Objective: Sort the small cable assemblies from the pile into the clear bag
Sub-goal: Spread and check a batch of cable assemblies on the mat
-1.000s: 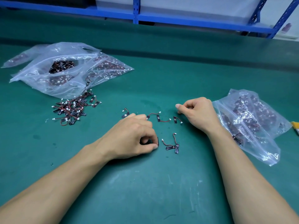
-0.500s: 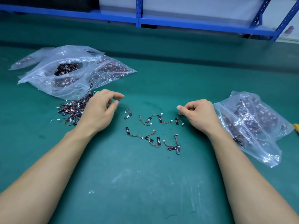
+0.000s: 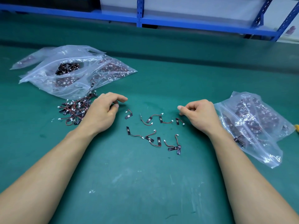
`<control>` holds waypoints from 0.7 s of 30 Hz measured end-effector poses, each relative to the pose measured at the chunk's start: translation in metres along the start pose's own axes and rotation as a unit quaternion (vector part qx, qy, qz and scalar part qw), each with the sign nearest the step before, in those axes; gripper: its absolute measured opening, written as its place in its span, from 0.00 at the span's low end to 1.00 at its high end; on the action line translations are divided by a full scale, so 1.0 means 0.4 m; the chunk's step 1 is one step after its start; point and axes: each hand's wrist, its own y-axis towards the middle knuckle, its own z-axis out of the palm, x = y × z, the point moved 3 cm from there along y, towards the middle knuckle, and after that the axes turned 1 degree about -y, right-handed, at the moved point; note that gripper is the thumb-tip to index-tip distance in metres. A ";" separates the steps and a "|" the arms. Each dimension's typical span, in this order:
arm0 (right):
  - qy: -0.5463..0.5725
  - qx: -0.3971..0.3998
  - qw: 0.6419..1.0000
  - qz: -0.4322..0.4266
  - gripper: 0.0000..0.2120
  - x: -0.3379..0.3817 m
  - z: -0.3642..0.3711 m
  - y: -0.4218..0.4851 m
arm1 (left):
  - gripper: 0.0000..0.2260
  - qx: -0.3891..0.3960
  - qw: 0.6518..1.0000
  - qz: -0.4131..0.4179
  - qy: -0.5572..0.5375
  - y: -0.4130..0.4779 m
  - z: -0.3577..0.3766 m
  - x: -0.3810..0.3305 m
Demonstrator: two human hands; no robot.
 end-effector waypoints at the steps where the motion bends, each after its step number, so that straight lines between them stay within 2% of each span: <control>1: 0.000 0.000 1.000 0.000 0.16 0.001 0.000 -0.001 | 0.15 0.000 1.000 0.009 -0.003 -0.001 -0.002 -0.006; 6: 0.002 -0.003 1.000 0.001 0.16 0.002 -0.002 -0.003 | 0.12 0.069 0.992 0.109 -0.013 -0.016 0.013 -0.055; 10: 0.004 -0.002 1.000 0.001 0.16 0.003 -0.002 -0.004 | 0.09 0.128 0.986 0.106 0.006 -0.021 0.033 -0.060; 21: 0.002 0.000 1.000 0.001 0.16 0.002 -0.001 -0.003 | 0.07 0.091 0.993 0.070 -0.002 -0.017 0.027 -0.047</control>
